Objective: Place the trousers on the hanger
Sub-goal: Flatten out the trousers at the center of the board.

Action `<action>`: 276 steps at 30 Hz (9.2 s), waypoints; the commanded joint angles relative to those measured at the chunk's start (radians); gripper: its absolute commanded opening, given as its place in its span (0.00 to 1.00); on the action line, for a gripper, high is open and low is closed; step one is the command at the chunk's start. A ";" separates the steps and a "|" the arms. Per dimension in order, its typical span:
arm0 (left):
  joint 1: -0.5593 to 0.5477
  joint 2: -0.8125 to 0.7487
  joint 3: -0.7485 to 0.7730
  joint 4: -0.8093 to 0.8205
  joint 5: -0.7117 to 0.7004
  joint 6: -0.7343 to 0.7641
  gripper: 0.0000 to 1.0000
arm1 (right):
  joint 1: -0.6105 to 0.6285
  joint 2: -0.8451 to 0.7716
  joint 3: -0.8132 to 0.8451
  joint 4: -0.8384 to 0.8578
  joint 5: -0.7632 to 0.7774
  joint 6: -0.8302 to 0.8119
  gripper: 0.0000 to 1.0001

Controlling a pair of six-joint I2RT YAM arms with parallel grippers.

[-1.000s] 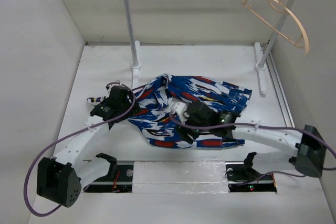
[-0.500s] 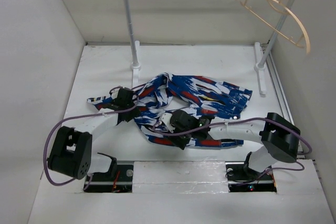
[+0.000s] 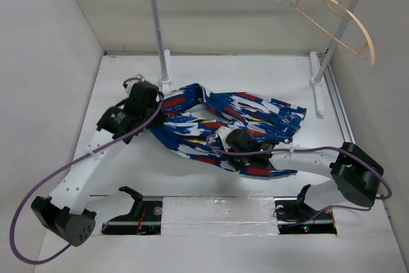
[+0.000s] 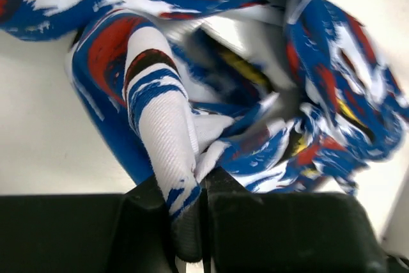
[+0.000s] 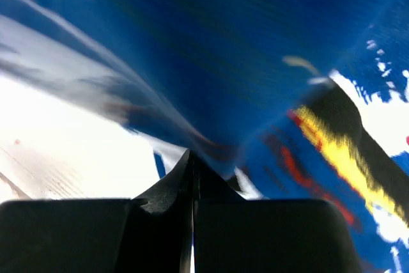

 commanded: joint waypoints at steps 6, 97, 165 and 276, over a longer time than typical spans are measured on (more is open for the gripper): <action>0.009 0.269 0.457 -0.430 0.056 0.118 0.08 | -0.132 -0.149 -0.077 0.015 -0.056 -0.074 0.00; 0.540 0.161 -0.143 0.519 -0.051 0.119 0.00 | -0.725 -0.067 0.282 -0.091 -0.157 -0.154 0.78; 0.511 0.273 -0.276 0.464 0.231 -0.028 0.57 | -0.302 -0.036 0.408 -0.077 -0.283 -0.273 0.57; 0.681 0.954 0.465 0.265 -0.171 0.193 0.00 | -1.397 0.151 0.063 0.384 -0.550 -0.107 0.84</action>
